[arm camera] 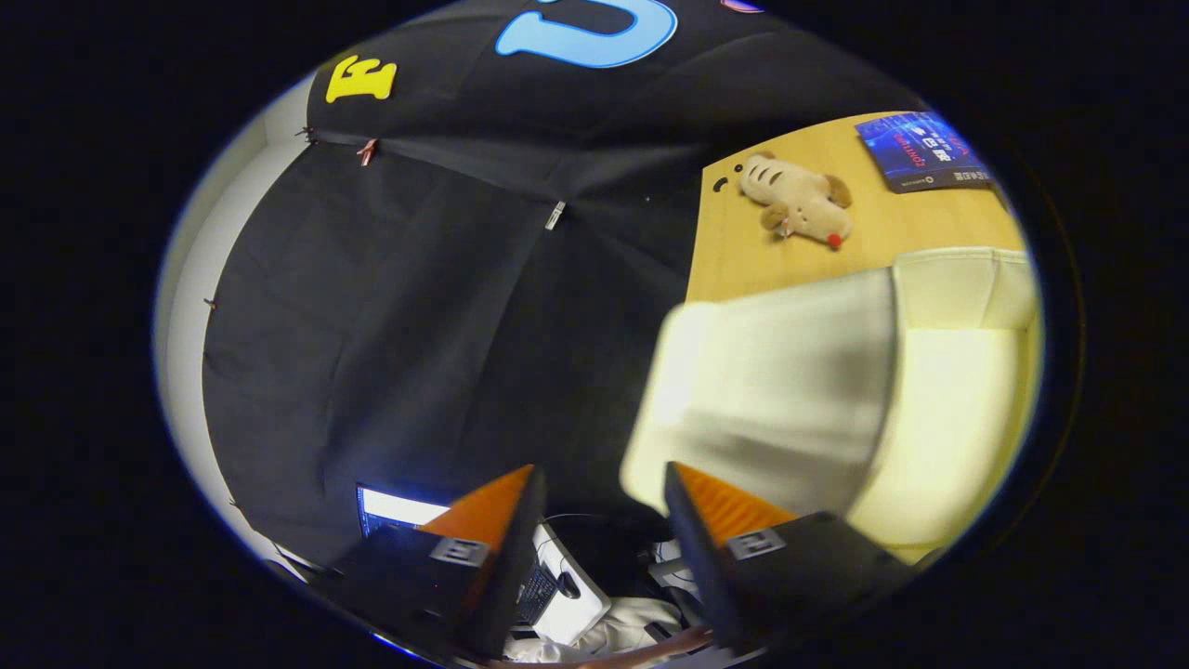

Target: Open the storage box then place both shoes into the box .Put the left shoe in first, then the right shoe, with the right side of both shoes facing outward in a uniform manner.

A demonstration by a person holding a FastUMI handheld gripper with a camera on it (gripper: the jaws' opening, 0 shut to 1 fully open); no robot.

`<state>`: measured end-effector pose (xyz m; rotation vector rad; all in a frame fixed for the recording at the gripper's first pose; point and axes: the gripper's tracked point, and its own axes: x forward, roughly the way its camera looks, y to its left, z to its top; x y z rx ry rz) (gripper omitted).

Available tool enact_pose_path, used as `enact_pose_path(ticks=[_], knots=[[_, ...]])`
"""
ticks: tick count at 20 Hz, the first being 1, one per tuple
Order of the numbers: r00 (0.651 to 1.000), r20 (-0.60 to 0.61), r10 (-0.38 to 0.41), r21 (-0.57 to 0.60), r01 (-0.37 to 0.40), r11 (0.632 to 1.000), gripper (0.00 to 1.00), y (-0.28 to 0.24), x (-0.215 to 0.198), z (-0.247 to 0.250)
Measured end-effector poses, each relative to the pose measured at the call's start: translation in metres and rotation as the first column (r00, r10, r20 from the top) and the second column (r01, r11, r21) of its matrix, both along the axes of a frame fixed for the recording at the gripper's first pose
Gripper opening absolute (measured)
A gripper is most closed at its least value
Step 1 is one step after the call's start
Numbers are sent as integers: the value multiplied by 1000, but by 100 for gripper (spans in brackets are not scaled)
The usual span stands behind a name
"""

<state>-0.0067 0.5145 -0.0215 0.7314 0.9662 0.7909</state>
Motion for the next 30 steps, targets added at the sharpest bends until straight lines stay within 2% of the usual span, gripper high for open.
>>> enact_pose_path(ticks=[2, 6, 9, 10, 14, 17, 20, 23, 27, 30], knots=[[996, 54, -74, -31, 75, 997, 97, -43, 9, 8], [963, 146, -226, -65, 237, 969, 98, -147, 9, 26], [915, 220, -337, -156, 374, 914, 98, -243, 4, 7], [908, 225, -354, -191, 397, 898, 98, -275, -2, -8], [901, 203, -383, -244, 426, 871, 98, -355, -23, -52], [897, 223, -381, -376, 440, 815, 98, -407, -19, -97], [908, 266, -324, -528, 418, 739, 98, -447, -15, -145], [934, 242, -264, -637, 358, 683, 99, -464, -20, -189], [949, 186, -255, -694, 311, 650, 99, -474, -20, -234], [950, 162, -266, -705, 300, 642, 96, -478, -15, -253]])
